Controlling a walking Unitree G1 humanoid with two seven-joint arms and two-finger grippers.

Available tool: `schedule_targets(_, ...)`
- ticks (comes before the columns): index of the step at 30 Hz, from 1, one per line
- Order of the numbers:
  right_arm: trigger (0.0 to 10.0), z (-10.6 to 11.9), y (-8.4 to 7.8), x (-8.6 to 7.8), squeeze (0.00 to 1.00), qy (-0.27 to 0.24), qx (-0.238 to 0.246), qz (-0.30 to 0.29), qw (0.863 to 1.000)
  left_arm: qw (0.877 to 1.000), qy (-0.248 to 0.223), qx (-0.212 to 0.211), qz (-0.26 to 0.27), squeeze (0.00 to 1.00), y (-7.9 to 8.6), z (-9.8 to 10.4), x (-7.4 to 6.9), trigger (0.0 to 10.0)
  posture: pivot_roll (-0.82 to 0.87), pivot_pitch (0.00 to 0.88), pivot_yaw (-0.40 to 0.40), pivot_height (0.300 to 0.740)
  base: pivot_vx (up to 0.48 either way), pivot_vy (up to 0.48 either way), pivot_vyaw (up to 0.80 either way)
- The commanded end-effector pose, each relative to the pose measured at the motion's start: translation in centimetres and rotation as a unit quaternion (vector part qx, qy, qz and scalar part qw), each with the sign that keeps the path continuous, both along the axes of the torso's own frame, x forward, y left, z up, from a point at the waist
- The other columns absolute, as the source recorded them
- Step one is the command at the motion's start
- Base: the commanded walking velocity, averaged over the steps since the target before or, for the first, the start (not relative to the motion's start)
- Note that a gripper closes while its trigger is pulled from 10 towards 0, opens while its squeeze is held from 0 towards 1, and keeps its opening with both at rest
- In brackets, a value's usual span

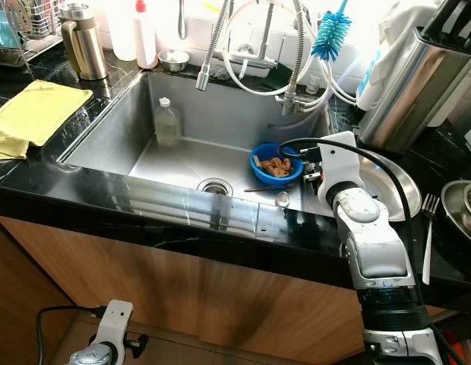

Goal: Kitchen organization

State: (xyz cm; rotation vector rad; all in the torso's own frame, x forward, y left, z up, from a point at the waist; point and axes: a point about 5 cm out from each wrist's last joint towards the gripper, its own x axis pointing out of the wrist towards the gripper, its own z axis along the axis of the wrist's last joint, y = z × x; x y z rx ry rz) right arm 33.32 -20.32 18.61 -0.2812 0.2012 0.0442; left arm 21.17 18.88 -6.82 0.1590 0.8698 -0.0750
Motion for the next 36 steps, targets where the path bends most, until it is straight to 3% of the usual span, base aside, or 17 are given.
schedule_targets(1, 10.0, 0.1, -0.5, -0.3, 0.0, 0.0, -0.02, -0.013, 1.0, 1.0, 0.011, 0.0, -0.009, 0.0, -0.3, -0.2, -0.3, 10.0, 0.17, 0.087, -0.14, 0.736, 0.0, 0.0, 0.0)
schedule_targets(36, 10.0, -2.1, -1.5, -1.0, 0.0, 0.05, -0.023, -0.063, 0.997, 1.0, 0.014, 0.0, -0.012, 0.0, -0.1, -0.3, -0.4, 10.0, 0.16, 0.081, -0.131, 0.736, 0.0, 0.0, 0.0)
